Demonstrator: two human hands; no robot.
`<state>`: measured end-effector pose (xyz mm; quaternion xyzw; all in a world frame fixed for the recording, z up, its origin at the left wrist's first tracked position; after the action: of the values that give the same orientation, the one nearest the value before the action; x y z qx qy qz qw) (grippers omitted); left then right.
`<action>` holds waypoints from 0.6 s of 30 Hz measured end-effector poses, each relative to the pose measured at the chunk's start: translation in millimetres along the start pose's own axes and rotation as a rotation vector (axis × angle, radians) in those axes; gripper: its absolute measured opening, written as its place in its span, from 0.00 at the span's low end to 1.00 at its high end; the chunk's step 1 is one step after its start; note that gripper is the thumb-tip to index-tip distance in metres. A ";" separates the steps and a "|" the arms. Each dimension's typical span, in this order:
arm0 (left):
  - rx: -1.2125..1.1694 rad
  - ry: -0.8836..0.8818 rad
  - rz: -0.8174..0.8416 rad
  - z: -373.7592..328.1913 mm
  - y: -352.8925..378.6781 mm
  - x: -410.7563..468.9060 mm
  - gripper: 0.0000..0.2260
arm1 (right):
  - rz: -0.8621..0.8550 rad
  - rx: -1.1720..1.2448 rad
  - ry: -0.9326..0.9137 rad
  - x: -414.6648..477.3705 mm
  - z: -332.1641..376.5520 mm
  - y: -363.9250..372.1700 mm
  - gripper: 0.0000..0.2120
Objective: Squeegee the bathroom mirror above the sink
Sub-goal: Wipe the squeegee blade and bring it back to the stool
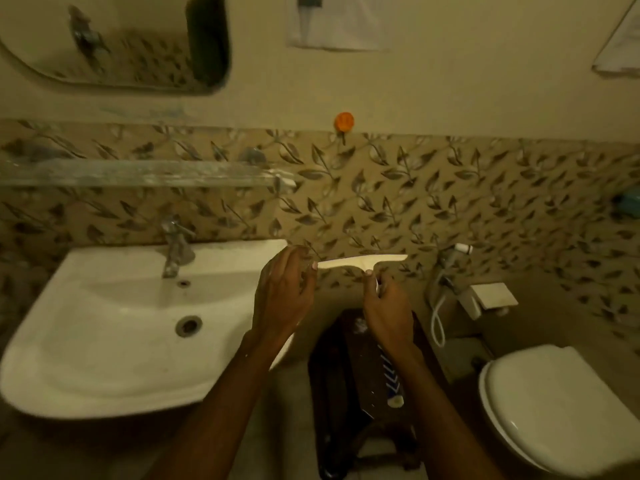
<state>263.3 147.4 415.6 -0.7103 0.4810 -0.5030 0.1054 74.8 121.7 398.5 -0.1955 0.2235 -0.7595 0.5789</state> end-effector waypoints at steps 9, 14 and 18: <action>-0.051 -0.169 0.204 -38.0 125.5 -41.0 0.20 | 0.023 -0.042 0.195 47.7 -127.9 -34.9 0.19; -0.028 -0.172 0.372 -30.2 205.4 -41.7 0.21 | 0.080 -0.100 0.281 92.6 -184.8 -33.0 0.21; -0.016 -0.188 0.424 -28.8 252.7 -37.7 0.21 | 0.158 -0.168 0.304 131.6 -226.1 -26.9 0.19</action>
<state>92.7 56.6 245.9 -0.6379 0.6115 -0.3973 0.2478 -105.5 26.3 232.5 -0.1076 0.3856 -0.7111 0.5780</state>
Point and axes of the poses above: each hand's wrist, its own x-axis towards the middle knuckle, its own y-axis out of the palm, z = x × y, the point moved 5 cm from there along x, towards the middle knuckle, and after that the axes turned 10 degrees about y, right-handed, at the moved point
